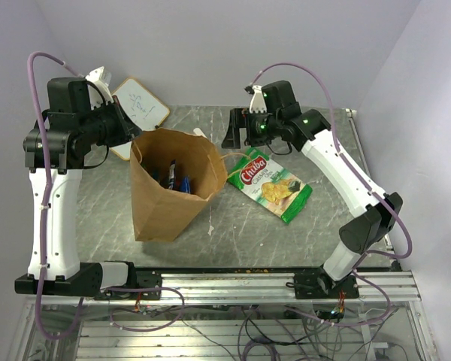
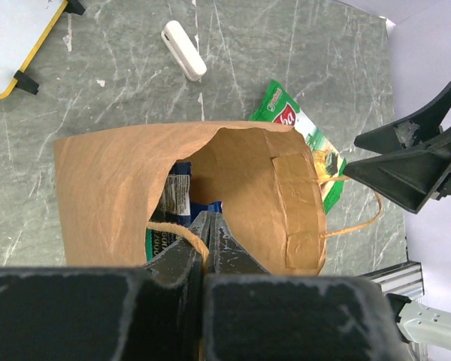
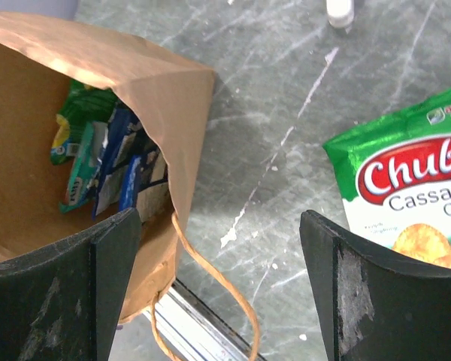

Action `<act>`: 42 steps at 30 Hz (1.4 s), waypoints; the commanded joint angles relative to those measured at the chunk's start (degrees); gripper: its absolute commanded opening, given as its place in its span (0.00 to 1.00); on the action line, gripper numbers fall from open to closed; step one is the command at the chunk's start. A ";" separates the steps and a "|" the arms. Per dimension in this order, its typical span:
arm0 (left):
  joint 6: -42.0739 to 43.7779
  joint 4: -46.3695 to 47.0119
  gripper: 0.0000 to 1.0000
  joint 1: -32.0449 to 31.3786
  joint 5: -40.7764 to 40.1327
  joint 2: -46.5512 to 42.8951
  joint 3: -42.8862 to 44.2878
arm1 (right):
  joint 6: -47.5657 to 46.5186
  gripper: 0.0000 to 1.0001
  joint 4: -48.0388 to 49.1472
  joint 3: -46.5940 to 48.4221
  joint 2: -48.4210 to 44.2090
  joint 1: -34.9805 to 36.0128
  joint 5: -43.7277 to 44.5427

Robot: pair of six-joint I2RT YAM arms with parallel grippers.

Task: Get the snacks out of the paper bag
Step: Adjust the paper bag at the center of the board.

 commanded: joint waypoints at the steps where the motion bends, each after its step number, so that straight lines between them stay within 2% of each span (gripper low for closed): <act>1: 0.09 6.67 0.07 0.43 0.78 -0.58 2.49 | -0.95 0.87 5.79 1.21 1.26 0.18 -4.29; 4: -0.25 6.66 0.07 0.43 0.41 -0.40 2.60 | -0.19 0.85 5.63 1.69 3.19 0.41 -9.01; 7: -0.15 7.04 0.07 0.47 0.05 -0.30 2.34 | -1.76 0.82 3.76 1.43 4.04 2.14 -9.64; 10: 0.06 7.85 0.07 0.47 -1.04 -0.59 1.83 | -3.18 0.74 2.98 -0.40 3.42 3.06 -9.24; 12: 0.02 9.25 0.07 0.42 -1.81 -1.01 0.91 | -3.44 0.61 1.98 -1.55 3.41 3.57 -8.82; 17: 1.28 14.45 0.07 0.48 -3.66 -1.62 -1.14 | -2.58 0.21 0.03 -2.66 4.18 6.24 -10.60; 21: 5.16 17.32 0.07 0.48 -7.52 0.14 0.98 | 4.49 0.00 5.00 -4.92 2.95 9.06 -11.02; 25: 9.62 21.03 0.07 0.47 -10.71 2.50 4.30 | 17.23 0.00 17.96 -12.29 0.72 11.34 -13.51; 29: 12.76 24.17 0.07 0.48 -5.95 4.86 7.70 | 25.02 0.00 27.68 -15.02 1.54 14.98 -13.80; 31: 12.37 25.43 0.07 0.48 -1.45 4.40 6.00 | 25.77 0.00 29.45 -15.25 2.26 17.00 -12.86; 33: 9.94 27.56 0.07 0.48 3.59 1.87 0.40 | 24.62 0.00 30.08 -16.45 2.43 19.13 -11.15; 36: 4.32 31.79 0.07 0.45 10.84 -4.35 -13.10 | 22.80 0.01 30.20 -19.76 2.31 21.36 -9.16; 39: -2.25 34.87 0.07 0.45 15.43 -11.23 -24.90 | 22.22 0.06 33.00 -25.22 1.21 22.90 -6.92; 42: -5.39 33.23 0.07 0.45 17.35 -16.93 -31.20 | 22.48 0.12 32.95 -29.46 0.19 23.17 -5.42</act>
